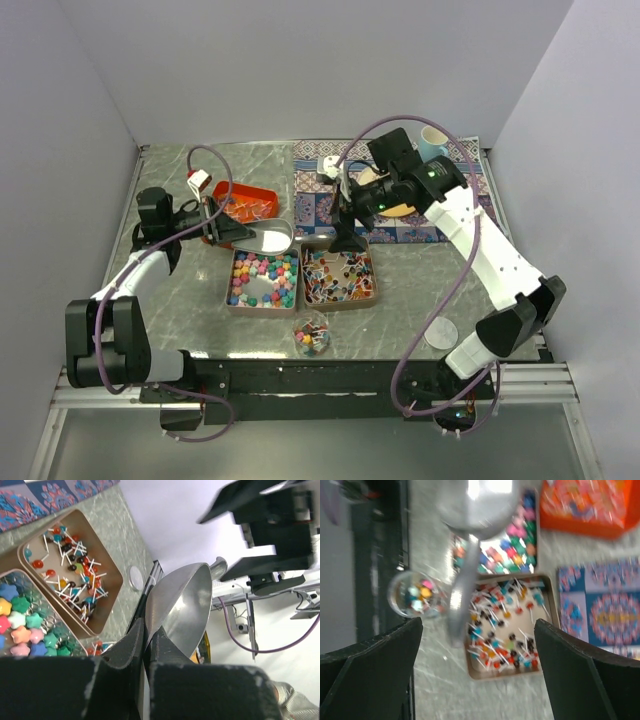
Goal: Pack the candies
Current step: Adjust the spatula.
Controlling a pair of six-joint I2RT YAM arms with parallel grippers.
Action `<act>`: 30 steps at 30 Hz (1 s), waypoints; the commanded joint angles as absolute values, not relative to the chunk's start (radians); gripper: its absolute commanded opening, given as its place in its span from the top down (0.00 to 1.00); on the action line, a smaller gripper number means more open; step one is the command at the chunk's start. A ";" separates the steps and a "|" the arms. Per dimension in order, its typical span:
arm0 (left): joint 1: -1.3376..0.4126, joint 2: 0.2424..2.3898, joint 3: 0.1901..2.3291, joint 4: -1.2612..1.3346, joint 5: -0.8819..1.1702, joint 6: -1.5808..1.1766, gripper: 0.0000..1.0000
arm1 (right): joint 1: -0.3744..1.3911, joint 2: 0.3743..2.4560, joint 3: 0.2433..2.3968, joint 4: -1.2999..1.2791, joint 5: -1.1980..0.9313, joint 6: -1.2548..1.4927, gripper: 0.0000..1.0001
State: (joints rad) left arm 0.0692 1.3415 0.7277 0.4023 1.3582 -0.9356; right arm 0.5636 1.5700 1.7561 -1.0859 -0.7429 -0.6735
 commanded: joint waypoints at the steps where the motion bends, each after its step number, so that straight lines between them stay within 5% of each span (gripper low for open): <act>1: 0.084 1.312 0.739 0.351 1.420 -0.854 0.99 | 0.574 1.557 1.808 -1.087 -0.914 -0.692 0.00; 16: 0.098 1.322 0.749 0.371 1.411 -0.873 0.99 | 0.646 1.657 1.851 -1.037 -0.798 -0.661 0.09; 30: 0.100 1.341 0.755 0.400 1.408 -0.899 0.99 | 0.713 1.684 1.848 -1.009 -0.697 -0.661 0.39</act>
State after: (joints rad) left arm 0.0967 1.3415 0.7277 0.3527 1.3746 -0.8951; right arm 0.6956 1.6875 1.8343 -1.0504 -0.7395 -0.6697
